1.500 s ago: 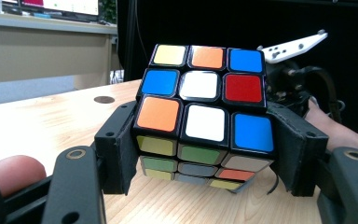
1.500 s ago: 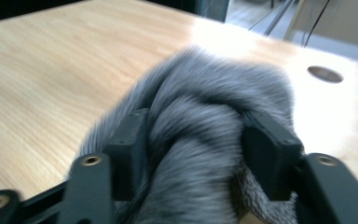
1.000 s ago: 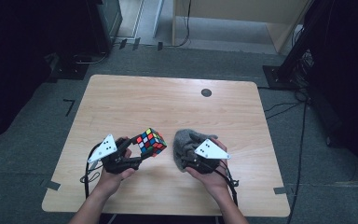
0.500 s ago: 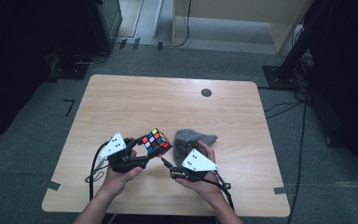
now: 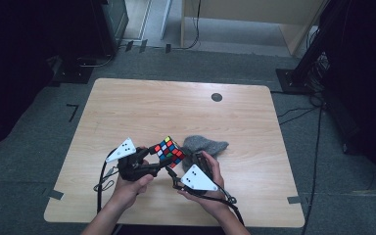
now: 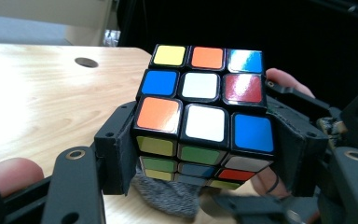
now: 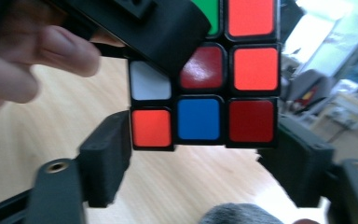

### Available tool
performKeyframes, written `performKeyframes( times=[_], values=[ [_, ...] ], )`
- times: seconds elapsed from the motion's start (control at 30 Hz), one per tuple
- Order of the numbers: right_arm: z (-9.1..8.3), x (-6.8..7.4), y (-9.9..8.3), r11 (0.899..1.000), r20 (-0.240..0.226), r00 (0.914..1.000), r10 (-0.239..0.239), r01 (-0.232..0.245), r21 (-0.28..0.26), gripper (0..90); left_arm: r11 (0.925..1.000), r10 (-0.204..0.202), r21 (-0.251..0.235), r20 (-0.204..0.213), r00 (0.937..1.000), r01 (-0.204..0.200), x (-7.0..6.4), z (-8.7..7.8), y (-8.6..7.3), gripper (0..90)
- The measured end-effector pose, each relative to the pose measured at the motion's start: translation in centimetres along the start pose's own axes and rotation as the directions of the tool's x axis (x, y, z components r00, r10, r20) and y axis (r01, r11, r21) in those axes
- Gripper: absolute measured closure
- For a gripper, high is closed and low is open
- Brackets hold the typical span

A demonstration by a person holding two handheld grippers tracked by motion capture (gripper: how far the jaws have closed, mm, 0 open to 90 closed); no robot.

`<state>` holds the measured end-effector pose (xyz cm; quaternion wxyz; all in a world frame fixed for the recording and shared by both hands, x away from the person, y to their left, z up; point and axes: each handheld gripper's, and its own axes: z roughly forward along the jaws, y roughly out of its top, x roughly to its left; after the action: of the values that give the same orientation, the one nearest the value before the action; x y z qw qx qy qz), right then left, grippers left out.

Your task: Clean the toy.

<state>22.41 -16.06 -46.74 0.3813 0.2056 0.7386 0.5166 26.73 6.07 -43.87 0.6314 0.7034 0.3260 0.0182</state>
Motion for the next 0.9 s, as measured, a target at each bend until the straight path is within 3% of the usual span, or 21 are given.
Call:
performKeyframes(
  times=[0.17,0.27,0.4,0.5,0.6,0.67,0.73,0.83,0.87,0.9],
  values=[
    [-0.2,0.0,0.1,0.999,0.030,0.9989,-0.035,0.035,0.005,34.3,0.9993,-0.036,0.004,0.020,0.9992,0.036,0.3,0.1,0.0,33.8],
    [-0.3,0.0,0.2,0.999,0.025,0.9992,-0.032,0.031,0.012,34.5,1.0000,0.004,-0.001,0.019,0.9998,-0.004,0.3,0.0,-0.1,33.3],
    [-0.1,-0.2,0.1,0.999,0.017,0.9997,-0.017,0.016,0.035,34.5,0.9999,0.005,-0.010,0.012,0.9999,-0.005,0.6,-0.3,0.3,27.0],
    [-0.1,-0.9,-0.3,0.998,0.019,0.9998,0.000,-0.001,0.063,34.6,0.9999,0.012,-0.012,-0.027,0.9996,-0.012,1.1,-0.8,0.5,22.5],
    [-0.2,-1.9,-0.6,0.996,0.024,0.9992,0.033,-0.035,0.083,34.6,0.9969,0.077,0.019,-0.096,0.9924,-0.076,1.1,-0.9,0.7,20.0],
    [-0.3,-2.6,-0.7,0.993,0.022,0.9977,0.063,-0.065,0.094,34.5,0.9925,0.119,0.041,-0.116,0.9861,-0.115,1.2,-0.8,0.6,20.5],
    [-0.4,-3.3,-0.8,0.990,0.029,0.9955,0.091,-0.093,0.106,34.6,0.9912,0.127,0.047,-0.090,0.9878,-0.123,1.5,-0.8,0.4,20.4],
    [-0.7,-4.3,-0.7,0.984,0.026,0.9897,0.141,-0.143,0.109,34.5,0.9888,0.142,0.058,-0.086,0.9860,-0.138,1.8,-0.7,0.1,21.0],
    [-0.8,-4.5,-0.7,0.982,0.019,0.9883,0.151,-0.152,0.108,34.5,0.9856,0.162,0.066,-0.098,0.9820,-0.156,1.8,-0.6,0.0,21.5],
    [-0.9,-4.7,-0.6,0.980,0.012,0.9857,0.168,-0.168,0.107,34.5,0.9792,0.195,0.081,-0.119,0.9736,-0.186,1.7,-0.5,-0.1,21.7]
  ],
)
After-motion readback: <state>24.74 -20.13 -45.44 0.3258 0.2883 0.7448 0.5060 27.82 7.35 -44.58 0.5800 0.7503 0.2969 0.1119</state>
